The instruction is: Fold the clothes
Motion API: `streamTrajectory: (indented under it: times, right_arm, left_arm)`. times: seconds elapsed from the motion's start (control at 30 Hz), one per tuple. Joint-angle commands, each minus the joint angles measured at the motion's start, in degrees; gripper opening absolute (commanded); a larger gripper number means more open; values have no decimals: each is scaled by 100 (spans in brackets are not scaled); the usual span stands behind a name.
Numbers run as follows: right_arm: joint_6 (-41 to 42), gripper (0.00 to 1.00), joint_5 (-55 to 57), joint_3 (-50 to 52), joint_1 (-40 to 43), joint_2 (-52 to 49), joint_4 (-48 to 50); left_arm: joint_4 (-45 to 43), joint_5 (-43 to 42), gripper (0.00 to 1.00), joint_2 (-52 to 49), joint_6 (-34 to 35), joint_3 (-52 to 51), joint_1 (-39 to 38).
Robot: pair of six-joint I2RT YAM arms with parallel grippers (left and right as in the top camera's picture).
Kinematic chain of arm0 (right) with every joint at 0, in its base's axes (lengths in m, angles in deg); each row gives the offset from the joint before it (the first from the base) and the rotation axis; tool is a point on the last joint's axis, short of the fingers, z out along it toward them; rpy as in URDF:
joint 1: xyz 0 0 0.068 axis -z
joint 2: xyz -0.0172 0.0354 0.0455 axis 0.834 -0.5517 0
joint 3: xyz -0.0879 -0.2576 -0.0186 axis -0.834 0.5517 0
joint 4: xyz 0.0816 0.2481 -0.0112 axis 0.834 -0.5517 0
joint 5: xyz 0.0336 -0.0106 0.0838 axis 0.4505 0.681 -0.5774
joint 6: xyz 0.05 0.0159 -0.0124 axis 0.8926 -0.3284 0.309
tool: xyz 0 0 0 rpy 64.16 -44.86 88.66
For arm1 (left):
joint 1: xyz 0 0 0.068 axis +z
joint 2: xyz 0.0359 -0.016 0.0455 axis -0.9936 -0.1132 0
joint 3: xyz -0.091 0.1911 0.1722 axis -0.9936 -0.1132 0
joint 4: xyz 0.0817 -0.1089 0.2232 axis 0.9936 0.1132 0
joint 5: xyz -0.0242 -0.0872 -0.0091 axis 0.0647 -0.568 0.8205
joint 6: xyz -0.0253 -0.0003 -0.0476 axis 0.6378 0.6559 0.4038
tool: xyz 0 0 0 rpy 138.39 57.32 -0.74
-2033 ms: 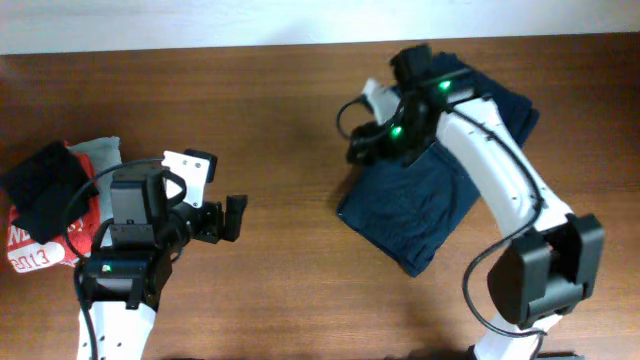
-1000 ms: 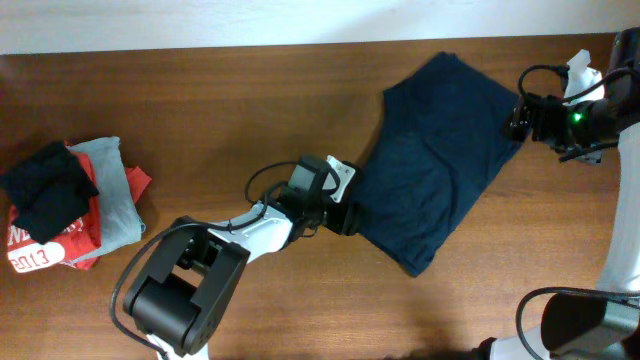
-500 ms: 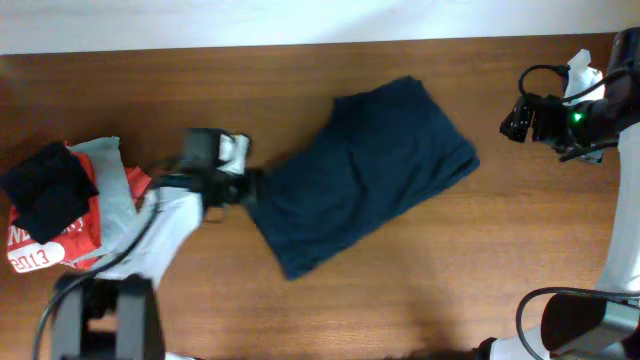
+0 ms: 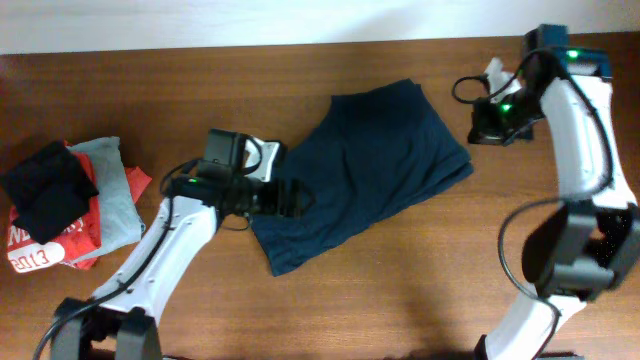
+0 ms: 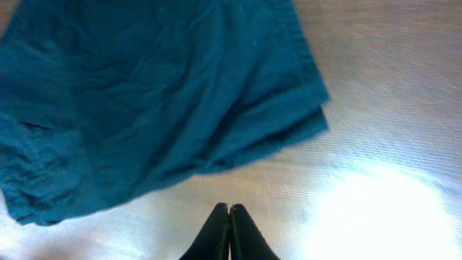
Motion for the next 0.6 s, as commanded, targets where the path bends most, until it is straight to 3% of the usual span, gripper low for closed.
streamTrajectory:
  times: [0.0, 0.17, 0.57]
  right_arm:
    - [-227, 4, -229, 50, -234, -752, 245]
    - [-186, 4, -229, 52, -271, -1377, 896]
    - [-186, 4, 533, 393, -271, -2149, 1213]
  left_arm:
    - [-428, 590, 99, -439, 90, -4, -422]
    - [-612, 238, 99, -1027, 527, -4, -487]
    - [-529, 155, 99, -1209, 522, -4, -487]
